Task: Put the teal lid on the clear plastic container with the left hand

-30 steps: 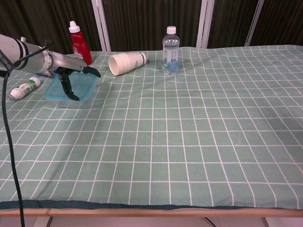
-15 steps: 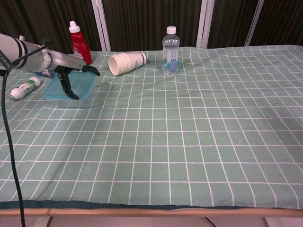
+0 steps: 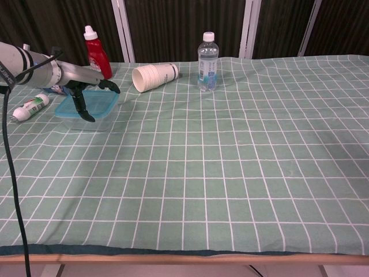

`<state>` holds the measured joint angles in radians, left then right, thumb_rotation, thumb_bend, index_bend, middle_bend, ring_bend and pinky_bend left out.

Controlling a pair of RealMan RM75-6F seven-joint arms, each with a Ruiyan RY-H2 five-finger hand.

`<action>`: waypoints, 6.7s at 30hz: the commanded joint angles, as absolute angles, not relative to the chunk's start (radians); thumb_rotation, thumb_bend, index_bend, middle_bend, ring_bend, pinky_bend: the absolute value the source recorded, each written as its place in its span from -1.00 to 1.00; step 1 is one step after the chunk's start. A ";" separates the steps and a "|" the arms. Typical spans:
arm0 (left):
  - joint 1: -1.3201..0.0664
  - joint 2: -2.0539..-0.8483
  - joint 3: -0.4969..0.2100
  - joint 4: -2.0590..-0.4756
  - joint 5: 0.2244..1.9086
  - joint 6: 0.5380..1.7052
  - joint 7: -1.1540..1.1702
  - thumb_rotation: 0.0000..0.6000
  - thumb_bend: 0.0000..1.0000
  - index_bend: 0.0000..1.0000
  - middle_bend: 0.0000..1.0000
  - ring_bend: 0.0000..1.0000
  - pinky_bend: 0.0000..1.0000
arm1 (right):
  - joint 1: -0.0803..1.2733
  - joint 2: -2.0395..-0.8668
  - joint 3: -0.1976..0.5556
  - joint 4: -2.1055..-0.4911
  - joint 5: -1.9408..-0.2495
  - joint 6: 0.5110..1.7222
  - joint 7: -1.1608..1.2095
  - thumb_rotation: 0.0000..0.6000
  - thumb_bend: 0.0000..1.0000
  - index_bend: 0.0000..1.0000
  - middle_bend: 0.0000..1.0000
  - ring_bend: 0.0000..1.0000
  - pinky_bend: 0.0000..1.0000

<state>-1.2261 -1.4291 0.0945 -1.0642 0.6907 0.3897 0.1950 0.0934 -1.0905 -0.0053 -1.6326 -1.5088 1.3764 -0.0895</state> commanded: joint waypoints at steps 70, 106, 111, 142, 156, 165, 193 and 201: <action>-0.947 -1.462 -0.042 -1.066 1.091 0.565 0.104 1.00 -0.31 -1.00 -0.85 -1.00 -1.00 | 0.101 -1.104 -0.009 -1.634 -1.508 1.359 -0.114 1.00 -0.87 -1.00 -1.00 -1.00 -1.00; -0.912 -1.450 -0.061 -1.066 1.120 0.540 0.098 1.00 -0.31 -1.00 -0.70 -0.72 -0.99 | 0.104 -1.108 -0.010 -1.637 -1.505 1.356 -0.126 1.00 -0.87 -1.00 -1.00 -1.00 -1.00; -0.906 -1.417 -0.085 -1.118 1.139 0.589 0.089 1.00 -0.31 -1.00 -0.70 -0.74 -0.98 | 0.103 -1.107 -0.010 -1.637 -1.507 1.358 -0.124 1.00 -0.87 -1.00 -1.00 -1.00 -1.00; -0.886 -1.391 -0.112 -1.089 1.060 0.570 0.096 1.00 -0.31 -1.00 -0.71 -0.82 -0.99 | 0.105 -1.107 -0.011 -1.638 -1.507 1.354 -0.128 1.00 -0.87 -1.00 -1.00 -1.00 -1.00; -0.882 -1.438 -0.096 -1.017 1.065 0.534 0.088 1.00 -0.32 -1.00 -0.71 -0.87 -0.98 | 0.105 -1.106 -0.011 -1.639 -1.505 1.354 -0.126 1.00 -0.87 -1.00 -1.00 -1.00 -1.00; -0.874 -1.446 -0.087 -1.009 1.089 0.527 0.076 1.00 -0.32 -1.00 -0.71 -0.85 -0.98 | 0.106 -1.107 -0.011 -1.639 -1.504 1.352 -0.128 1.00 -0.87 -1.00 -1.00 -1.00 -1.00; -0.843 -1.404 -0.109 -1.100 1.182 0.640 0.044 1.00 -0.31 -1.00 -0.72 -0.83 -0.97 | 0.106 -1.109 -0.011 -1.640 -1.503 1.352 -0.133 1.00 -0.87 -1.00 -1.00 -1.00 -1.00; -0.779 -1.327 -0.103 -1.265 1.275 0.831 0.071 1.00 -0.31 -1.00 -0.73 -0.86 -0.97 | 0.103 -1.106 -0.015 -1.640 -1.514 1.360 -0.127 1.00 -0.87 -1.00 -1.00 -1.00 -1.00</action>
<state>-0.8161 -1.3621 -0.1073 -1.1977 1.2310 0.7488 0.0580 0.1033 -1.1060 -0.0150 -1.6400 -1.5138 1.3596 -0.1272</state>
